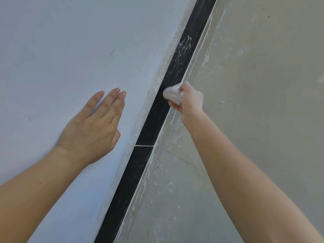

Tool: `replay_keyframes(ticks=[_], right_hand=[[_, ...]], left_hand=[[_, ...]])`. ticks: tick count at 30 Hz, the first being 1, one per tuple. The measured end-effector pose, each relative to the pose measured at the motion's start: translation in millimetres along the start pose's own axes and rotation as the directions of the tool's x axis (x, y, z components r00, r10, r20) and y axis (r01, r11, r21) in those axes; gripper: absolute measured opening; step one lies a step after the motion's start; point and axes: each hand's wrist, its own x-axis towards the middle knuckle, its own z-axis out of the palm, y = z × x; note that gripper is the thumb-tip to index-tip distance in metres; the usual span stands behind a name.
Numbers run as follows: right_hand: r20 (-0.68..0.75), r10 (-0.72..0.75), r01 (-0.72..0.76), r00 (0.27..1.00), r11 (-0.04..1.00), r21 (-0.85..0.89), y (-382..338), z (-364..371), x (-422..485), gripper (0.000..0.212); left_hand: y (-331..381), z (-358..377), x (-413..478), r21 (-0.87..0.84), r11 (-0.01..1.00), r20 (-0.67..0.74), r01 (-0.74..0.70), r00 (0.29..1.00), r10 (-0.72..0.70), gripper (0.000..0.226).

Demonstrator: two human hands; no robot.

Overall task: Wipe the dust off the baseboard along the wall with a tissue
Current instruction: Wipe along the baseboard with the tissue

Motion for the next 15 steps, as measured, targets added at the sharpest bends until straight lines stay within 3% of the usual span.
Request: replay_keyframes(ticks=[2,4,6,8,11,13,15], right_hand=[[0.043,0.136,-0.124,0.99,0.968,-0.218,28,-10,-9,0.017],[0.09,0.347,-0.278,0.934,0.859,-0.43,58,-11,-25,0.012],[0.081,0.421,-0.341,0.903,0.819,-0.461,77,-3,-25,0.01],[0.042,0.363,-0.306,0.931,0.836,-0.455,73,7,-9,0.019],[0.059,0.115,-0.085,0.992,0.921,-0.379,33,16,15,0.017],[0.011,-0.004,0.007,1.0,0.938,-0.347,5,14,26,0.028],[-0.004,-0.054,0.048,0.999,0.924,-0.38,-12,8,24,0.022]], left_hand=[[0,1,0,-0.001,1.0,0.015,-0.007,1.0,0.007,0.059],[0,1,0,-0.008,1.0,0.033,-0.011,0.999,0.011,0.059],[0,1,-1,-0.013,1.0,0.037,-0.018,0.999,0.018,0.06],[-1,0,0,-0.032,0.999,0.045,-0.018,0.999,0.019,0.059],[0,1,0,-0.071,0.997,0.088,0.0,0.996,0.006,0.06],[2,-2,-1,-0.1,0.995,0.13,0.008,0.992,0.005,0.061],[2,-10,0,-0.164,0.986,0.185,0.039,0.983,-0.008,0.064]])
